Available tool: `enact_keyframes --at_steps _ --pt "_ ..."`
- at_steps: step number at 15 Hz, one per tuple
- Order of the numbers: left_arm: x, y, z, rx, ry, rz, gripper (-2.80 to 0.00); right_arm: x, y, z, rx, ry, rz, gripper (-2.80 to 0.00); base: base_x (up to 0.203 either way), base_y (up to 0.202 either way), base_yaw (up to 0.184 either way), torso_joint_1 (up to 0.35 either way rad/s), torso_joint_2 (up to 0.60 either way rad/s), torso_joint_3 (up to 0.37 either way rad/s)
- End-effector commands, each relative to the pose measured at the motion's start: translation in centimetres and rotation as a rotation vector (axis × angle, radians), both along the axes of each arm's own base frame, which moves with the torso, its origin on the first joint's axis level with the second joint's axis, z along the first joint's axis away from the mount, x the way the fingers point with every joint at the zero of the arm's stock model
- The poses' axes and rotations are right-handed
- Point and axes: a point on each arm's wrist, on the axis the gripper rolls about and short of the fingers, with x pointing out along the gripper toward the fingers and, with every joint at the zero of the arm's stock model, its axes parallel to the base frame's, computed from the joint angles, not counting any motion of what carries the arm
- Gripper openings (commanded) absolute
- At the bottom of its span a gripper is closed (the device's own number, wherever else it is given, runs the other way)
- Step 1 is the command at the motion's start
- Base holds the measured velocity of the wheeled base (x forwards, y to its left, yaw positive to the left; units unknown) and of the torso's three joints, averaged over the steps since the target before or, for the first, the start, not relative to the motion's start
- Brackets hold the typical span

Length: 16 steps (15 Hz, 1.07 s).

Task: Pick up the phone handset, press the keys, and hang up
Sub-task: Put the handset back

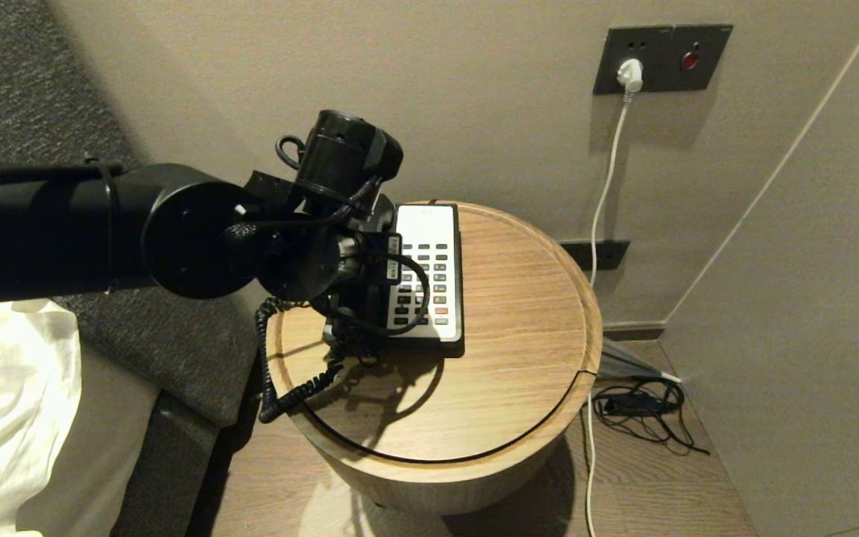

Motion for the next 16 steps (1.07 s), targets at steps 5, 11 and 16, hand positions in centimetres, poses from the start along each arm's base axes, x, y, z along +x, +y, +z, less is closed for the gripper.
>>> enact_keyframes --at_steps 5,11,16 --pt "-2.1 0.5 3.3 -0.065 -0.076 -0.026 -2.8 0.1 0.1 -0.7 -0.018 0.025 0.005 -2.8 0.0 0.0 0.0 0.0 0.0 0.0" --pt "-3.1 1.4 2.1 -0.022 -0.035 -0.028 -2.8 0.2 0.1 -0.7 -0.015 0.013 0.006 -2.8 0.0 0.0 0.0 0.0 0.0 0.0" --pt "-2.1 0.6 2.6 -0.051 -0.052 -0.032 -2.8 0.1 0.1 -1.0 -0.02 0.003 0.007 -2.8 0.0 0.0 0.0 0.0 0.0 0.0"
